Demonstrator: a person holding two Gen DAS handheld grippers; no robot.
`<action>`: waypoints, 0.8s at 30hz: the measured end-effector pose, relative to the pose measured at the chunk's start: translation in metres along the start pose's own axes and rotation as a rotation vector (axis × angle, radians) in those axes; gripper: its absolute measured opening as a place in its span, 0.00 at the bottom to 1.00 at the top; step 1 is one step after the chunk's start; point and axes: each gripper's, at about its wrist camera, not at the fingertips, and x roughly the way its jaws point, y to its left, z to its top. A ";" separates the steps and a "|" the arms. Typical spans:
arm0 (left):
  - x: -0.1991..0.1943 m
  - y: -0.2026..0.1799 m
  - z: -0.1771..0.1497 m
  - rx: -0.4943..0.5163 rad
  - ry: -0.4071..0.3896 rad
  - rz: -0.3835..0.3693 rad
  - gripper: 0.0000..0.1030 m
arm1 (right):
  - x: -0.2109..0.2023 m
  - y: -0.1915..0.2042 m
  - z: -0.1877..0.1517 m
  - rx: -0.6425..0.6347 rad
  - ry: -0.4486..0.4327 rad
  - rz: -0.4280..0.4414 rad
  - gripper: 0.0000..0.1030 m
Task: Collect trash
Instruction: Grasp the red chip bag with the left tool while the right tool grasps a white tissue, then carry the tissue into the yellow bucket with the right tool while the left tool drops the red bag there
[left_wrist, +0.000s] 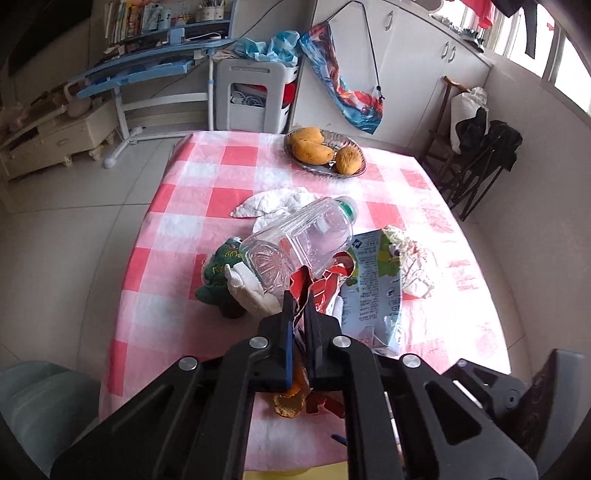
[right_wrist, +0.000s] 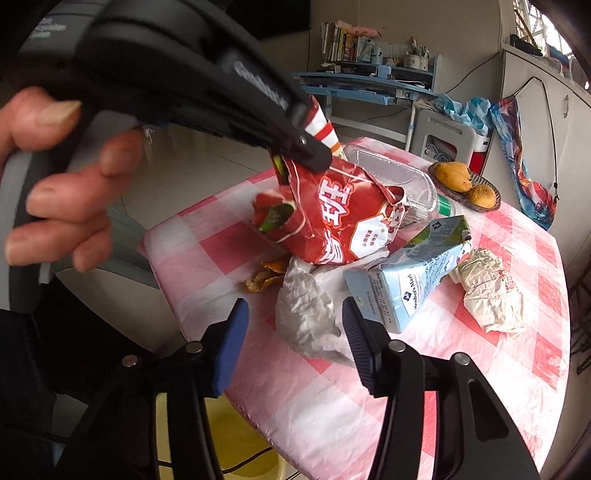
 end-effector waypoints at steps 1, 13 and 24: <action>-0.003 0.006 0.002 -0.022 -0.003 -0.037 0.05 | 0.004 -0.001 0.000 0.006 0.014 0.000 0.36; -0.046 0.063 0.012 -0.211 -0.165 -0.278 0.04 | -0.008 -0.022 0.000 0.114 -0.021 0.069 0.07; -0.066 0.081 0.008 -0.237 -0.218 -0.271 0.04 | -0.055 -0.015 0.009 0.142 -0.103 0.367 0.07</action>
